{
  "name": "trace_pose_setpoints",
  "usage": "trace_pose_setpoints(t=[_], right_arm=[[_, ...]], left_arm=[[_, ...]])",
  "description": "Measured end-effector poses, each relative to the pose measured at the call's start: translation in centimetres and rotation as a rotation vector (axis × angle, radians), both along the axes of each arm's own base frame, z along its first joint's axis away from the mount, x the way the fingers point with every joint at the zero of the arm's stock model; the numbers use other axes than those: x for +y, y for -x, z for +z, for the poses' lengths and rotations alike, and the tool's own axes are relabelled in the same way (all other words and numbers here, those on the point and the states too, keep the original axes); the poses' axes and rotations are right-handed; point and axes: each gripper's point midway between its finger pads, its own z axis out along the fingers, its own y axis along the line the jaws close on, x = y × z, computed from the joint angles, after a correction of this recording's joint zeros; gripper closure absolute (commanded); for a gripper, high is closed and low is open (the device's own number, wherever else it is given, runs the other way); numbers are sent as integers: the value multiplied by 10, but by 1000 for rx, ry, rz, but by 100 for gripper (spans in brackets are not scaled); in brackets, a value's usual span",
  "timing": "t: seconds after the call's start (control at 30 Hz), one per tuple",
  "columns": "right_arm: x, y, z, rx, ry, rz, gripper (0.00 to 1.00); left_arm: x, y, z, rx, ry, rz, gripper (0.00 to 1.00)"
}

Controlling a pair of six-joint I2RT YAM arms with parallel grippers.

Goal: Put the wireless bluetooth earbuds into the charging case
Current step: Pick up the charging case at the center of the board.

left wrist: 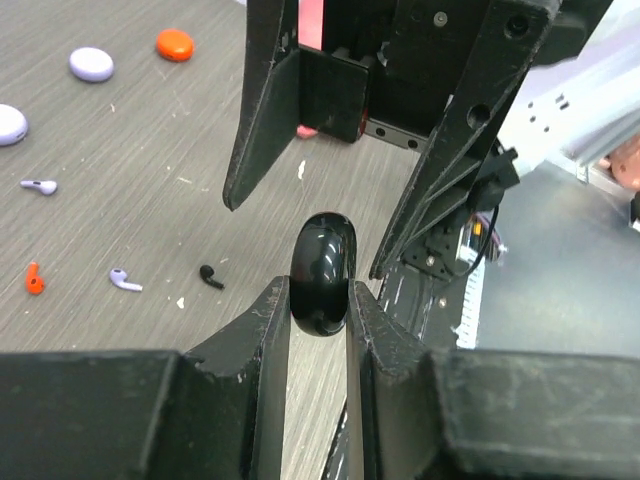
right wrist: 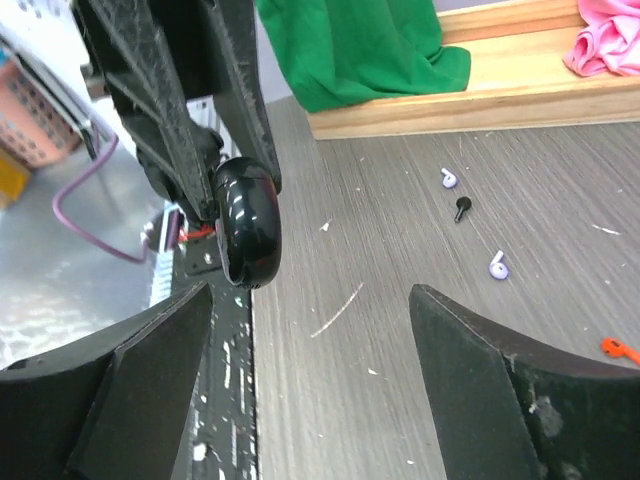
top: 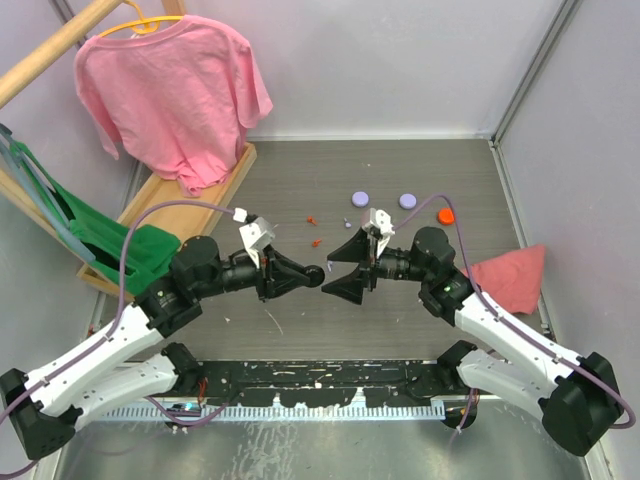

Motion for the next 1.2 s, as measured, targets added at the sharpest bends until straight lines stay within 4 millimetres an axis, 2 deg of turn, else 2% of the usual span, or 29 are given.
trace_pose_setpoints(t=[0.17, 0.37, 0.67, 0.97, 1.2], right_arm=[[-3, 8, -13, -110, 92, 76, 14], [-4, 15, -29, -192, 148, 159, 22], [6, 12, -23, -235, 160, 223, 35], [18, 20, -34, -196, 175, 284, 43], [23, 22, -30, -183, 173, 301, 47]], left_arm=[[-1, 2, -5, -15, -141, -65, 100], [-1, 3, -15, -18, -247, -112, 100], [1, 7, -26, -20, -329, -173, 100], [-2, 6, -25, -27, -346, -199, 100], [0, 7, -29, -17, -365, -205, 100]])
